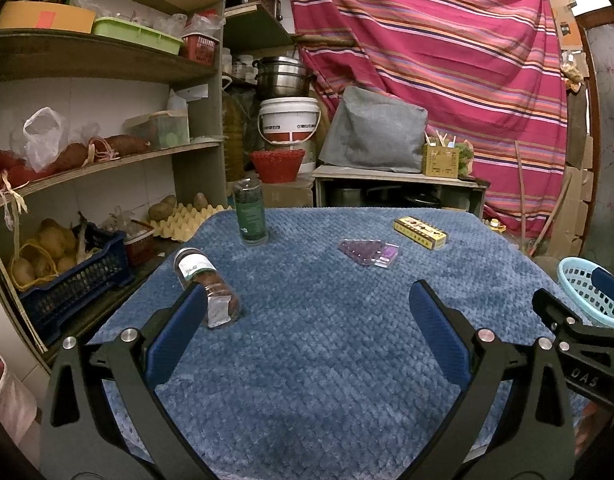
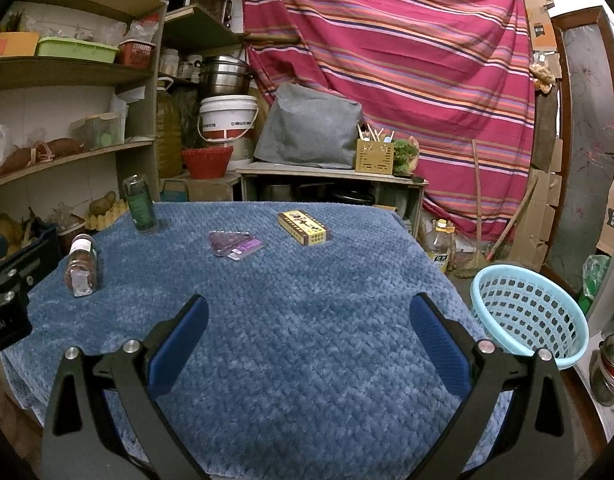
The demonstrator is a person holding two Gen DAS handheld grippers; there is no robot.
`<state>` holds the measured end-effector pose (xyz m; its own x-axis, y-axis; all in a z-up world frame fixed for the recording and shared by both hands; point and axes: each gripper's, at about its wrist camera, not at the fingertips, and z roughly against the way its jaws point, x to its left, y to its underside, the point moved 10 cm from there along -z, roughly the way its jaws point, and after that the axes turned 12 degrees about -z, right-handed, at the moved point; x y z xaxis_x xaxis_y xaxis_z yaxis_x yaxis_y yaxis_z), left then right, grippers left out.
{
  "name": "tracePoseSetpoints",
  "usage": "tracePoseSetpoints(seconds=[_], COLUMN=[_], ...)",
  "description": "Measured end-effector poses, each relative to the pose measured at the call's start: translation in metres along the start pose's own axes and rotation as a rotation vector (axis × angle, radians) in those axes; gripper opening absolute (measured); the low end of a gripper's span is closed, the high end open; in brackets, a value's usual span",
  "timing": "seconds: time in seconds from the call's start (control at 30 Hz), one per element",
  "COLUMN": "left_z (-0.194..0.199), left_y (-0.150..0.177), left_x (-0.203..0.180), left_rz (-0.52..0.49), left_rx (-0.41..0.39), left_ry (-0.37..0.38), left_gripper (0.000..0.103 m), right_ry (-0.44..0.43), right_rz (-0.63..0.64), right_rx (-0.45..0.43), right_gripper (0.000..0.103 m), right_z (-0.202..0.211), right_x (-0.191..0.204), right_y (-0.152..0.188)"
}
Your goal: Collect trash
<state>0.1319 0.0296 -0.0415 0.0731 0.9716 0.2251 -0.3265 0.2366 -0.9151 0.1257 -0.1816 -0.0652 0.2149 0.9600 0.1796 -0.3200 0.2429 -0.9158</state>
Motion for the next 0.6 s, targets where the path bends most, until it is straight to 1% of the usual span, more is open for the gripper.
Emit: tracePoseSetpoints(seconds=[0.6], left_z=[-0.0066], left_y=[0.002], left_x=[0.0031], left_rz=[0.006], left_rx=[0.006], left_ry=[-0.014], left_gripper=[0.098], right_ry=[0.003], right_rz=[0.005], right_rx=[0.003], right_gripper=[0.098], right_z=[-0.0103], right_x=[-0.0021], right_y=[0.0032])
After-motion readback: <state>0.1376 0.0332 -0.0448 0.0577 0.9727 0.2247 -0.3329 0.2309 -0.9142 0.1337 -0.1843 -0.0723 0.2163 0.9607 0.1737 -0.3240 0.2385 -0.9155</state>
